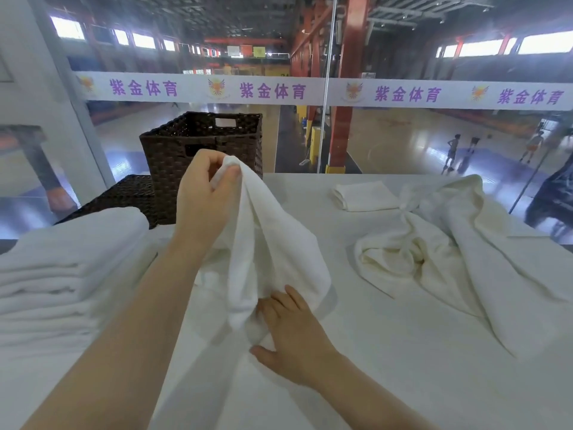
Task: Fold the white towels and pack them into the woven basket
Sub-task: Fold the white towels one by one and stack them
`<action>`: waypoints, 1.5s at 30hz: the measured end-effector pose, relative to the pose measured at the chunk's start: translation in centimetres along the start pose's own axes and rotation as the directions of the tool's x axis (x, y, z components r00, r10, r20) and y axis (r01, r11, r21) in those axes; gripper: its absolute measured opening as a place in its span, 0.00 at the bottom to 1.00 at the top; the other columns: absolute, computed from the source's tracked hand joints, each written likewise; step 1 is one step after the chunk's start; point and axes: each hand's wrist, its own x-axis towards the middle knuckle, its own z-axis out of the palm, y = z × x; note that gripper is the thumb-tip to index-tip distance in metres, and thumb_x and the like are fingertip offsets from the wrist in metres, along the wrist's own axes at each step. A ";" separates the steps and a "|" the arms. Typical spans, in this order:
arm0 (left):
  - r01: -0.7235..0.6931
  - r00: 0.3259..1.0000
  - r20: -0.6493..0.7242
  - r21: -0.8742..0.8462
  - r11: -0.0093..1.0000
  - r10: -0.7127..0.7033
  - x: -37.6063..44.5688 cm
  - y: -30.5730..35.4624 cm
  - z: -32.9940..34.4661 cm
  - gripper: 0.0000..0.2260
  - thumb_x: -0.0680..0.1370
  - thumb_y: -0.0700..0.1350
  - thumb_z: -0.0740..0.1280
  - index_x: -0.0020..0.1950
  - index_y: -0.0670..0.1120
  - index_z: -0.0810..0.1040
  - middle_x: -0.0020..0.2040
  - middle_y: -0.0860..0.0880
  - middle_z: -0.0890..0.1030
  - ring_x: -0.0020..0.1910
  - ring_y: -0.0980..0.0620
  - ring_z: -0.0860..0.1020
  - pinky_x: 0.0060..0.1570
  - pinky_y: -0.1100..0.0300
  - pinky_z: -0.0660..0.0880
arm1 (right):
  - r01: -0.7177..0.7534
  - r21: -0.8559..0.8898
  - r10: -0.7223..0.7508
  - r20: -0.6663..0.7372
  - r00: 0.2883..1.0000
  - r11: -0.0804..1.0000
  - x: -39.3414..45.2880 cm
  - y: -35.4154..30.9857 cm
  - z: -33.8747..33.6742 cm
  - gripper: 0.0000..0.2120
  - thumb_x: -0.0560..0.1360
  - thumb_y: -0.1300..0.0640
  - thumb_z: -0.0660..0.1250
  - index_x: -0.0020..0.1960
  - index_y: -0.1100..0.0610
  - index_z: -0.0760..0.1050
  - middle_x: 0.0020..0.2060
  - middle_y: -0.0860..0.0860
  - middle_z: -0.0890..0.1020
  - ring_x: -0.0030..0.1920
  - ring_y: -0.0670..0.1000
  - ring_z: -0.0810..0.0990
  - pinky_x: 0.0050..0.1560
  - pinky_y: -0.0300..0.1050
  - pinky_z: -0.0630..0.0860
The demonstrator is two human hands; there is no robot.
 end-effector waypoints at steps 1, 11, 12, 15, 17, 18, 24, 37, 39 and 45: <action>0.001 1.000 -0.003 0.002 1.000 -0.001 0.3 0.2 -0.1 0.01 0.79 0.46 0.64 0.48 0.50 0.74 0.40 0.58 0.75 0.37 0.65 0.73 0.37 0.74 0.66 | 0.009 -0.077 -0.007 0.023 1.000 0.997 0.1 -0.2 0.2 0.31 0.71 0.37 0.64 0.66 0.56 0.72 0.56 0.47 0.79 0.63 0.51 0.74 0.74 0.49 0.51; 0.111 0.985 -0.130 -0.021 0.994 -0.112 4.8 0.6 -3.1 0.04 0.79 0.47 0.63 0.49 0.47 0.72 0.39 0.57 0.73 0.35 0.67 0.71 0.38 0.74 0.66 | 0.128 -0.342 -0.110 0.073 0.991 0.931 2.9 5.0 -6.5 0.11 0.68 0.48 0.72 0.49 0.50 0.82 0.35 0.46 0.81 0.47 0.52 0.80 0.77 0.47 0.38; 0.120 0.983 -0.140 -0.023 0.993 -0.122 5.0 0.5 -3.4 0.05 0.79 0.47 0.63 0.49 0.47 0.72 0.39 0.57 0.72 0.36 0.65 0.71 0.39 0.71 0.67 | 0.130 -0.374 -0.086 0.132 0.988 0.918 3.3 5.8 -8.1 0.13 0.72 0.51 0.69 0.56 0.53 0.80 0.40 0.48 0.82 0.52 0.53 0.78 0.75 0.46 0.31; 0.144 0.975 -0.166 -0.021 0.989 -0.146 5.8 0.3 -4.2 0.06 0.80 0.48 0.62 0.49 0.46 0.71 0.39 0.55 0.71 0.37 0.59 0.70 0.37 0.68 0.67 | 0.144 -0.265 -0.102 0.169 0.980 0.953 3.9 8.1 -12.4 0.18 0.78 0.48 0.64 0.67 0.50 0.71 0.53 0.50 0.81 0.62 0.50 0.73 0.77 0.45 0.34; 0.149 0.970 -0.190 -0.023 0.989 -0.151 6.5 0.1 -4.9 0.07 0.79 0.48 0.61 0.45 0.45 0.69 0.37 0.53 0.68 0.35 0.57 0.67 0.32 0.71 0.64 | 0.198 -0.086 -0.185 0.133 0.974 0.976 3.9 8.6 -14.9 0.18 0.79 0.43 0.61 0.67 0.46 0.72 0.53 0.48 0.82 0.60 0.46 0.75 0.78 0.43 0.42; 0.167 0.965 -0.199 -0.026 0.986 -0.169 6.9 -0.1 -5.3 0.08 0.78 0.48 0.61 0.45 0.45 0.69 0.37 0.52 0.68 0.35 0.55 0.67 0.31 0.70 0.64 | 0.226 -0.032 -0.220 0.129 0.967 0.974 3.8 8.7 -15.8 0.16 0.80 0.43 0.60 0.65 0.46 0.74 0.52 0.46 0.82 0.57 0.44 0.76 0.78 0.43 0.44; 0.276 0.914 -0.268 -0.138 0.951 -0.304 8.6 -0.2 -7.3 0.17 0.74 0.53 0.61 0.54 0.42 0.77 0.48 0.44 0.78 0.44 0.50 0.73 0.40 0.59 0.69 | 0.126 0.052 -0.129 0.062 0.990 0.991 3.6 11.3 -20.8 0.12 0.81 0.57 0.61 0.60 0.48 0.79 0.57 0.40 0.81 0.58 0.39 0.74 0.78 0.49 0.50; 0.153 0.912 -0.342 -0.222 0.963 -0.224 9.9 4.9 -8.3 0.14 0.77 0.50 0.59 0.52 0.41 0.74 0.46 0.50 0.75 0.45 0.52 0.71 0.38 0.64 0.67 | -0.084 -0.159 0.067 -0.109 0.992 0.984 4.4 13.0 -30.5 0.02 0.78 0.49 0.67 0.49 0.45 0.75 0.40 0.36 0.73 0.45 0.41 0.69 0.71 0.51 0.61; 0.128 0.918 -0.345 -0.206 0.970 -0.194 10.4 5.6 -8.8 0.16 0.77 0.52 0.59 0.56 0.43 0.76 0.48 0.50 0.77 0.46 0.52 0.73 0.39 0.63 0.68 | -0.131 -0.153 0.112 -0.124 0.986 0.980 4.4 12.8 -32.2 0.02 0.78 0.50 0.67 0.49 0.46 0.75 0.45 0.40 0.77 0.46 0.42 0.72 0.61 0.47 0.70; 0.035 0.939 -0.326 -0.221 0.975 -0.107 11.7 8.3 -9.7 0.18 0.78 0.53 0.58 0.53 0.39 0.75 0.38 0.56 0.70 0.36 0.58 0.68 0.35 0.62 0.65 | -0.227 -0.243 0.127 -0.369 0.921 0.943 5.1 11.4 -37.7 0.09 0.81 0.50 0.61 0.54 0.56 0.74 0.47 0.51 0.80 0.45 0.53 0.75 0.40 0.43 0.65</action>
